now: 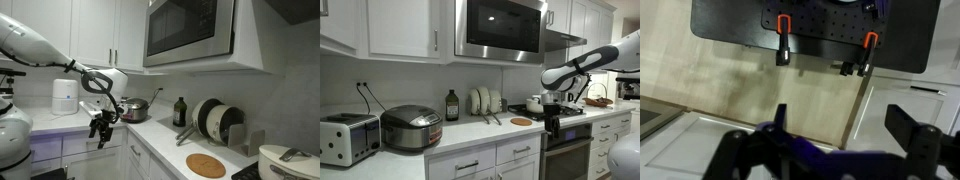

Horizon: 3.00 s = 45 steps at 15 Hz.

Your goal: Open the deep fryer

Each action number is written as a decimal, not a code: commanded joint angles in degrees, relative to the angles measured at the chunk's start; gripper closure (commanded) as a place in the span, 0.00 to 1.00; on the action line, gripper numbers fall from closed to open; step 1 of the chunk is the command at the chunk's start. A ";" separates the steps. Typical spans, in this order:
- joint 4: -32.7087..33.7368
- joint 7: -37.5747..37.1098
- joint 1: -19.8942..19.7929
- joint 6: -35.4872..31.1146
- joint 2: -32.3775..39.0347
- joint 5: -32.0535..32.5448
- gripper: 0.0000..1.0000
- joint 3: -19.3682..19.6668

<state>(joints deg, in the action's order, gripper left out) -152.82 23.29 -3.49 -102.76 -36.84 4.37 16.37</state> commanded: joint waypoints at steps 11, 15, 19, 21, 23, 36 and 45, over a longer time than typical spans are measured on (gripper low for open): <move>-0.82 0.64 5.03 0.25 -1.81 -4.63 0.00 -6.15; -0.20 0.93 10.48 0.02 -2.43 -7.60 0.00 -10.87; 0.54 0.44 15.62 -2.34 -3.83 -10.42 0.00 -14.90; 0.66 -0.17 17.80 -5.81 -4.45 -12.28 0.00 -16.70; 1.05 -1.24 19.47 -10.19 -4.52 -13.52 0.00 -18.59; 3.15 -15.42 23.19 -47.63 1.20 -13.50 0.00 -28.08; 7.42 -27.96 16.46 -60.15 7.80 -3.25 0.00 -36.98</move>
<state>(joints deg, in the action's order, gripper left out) -148.68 -0.71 16.73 -161.17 -31.63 -2.47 -17.84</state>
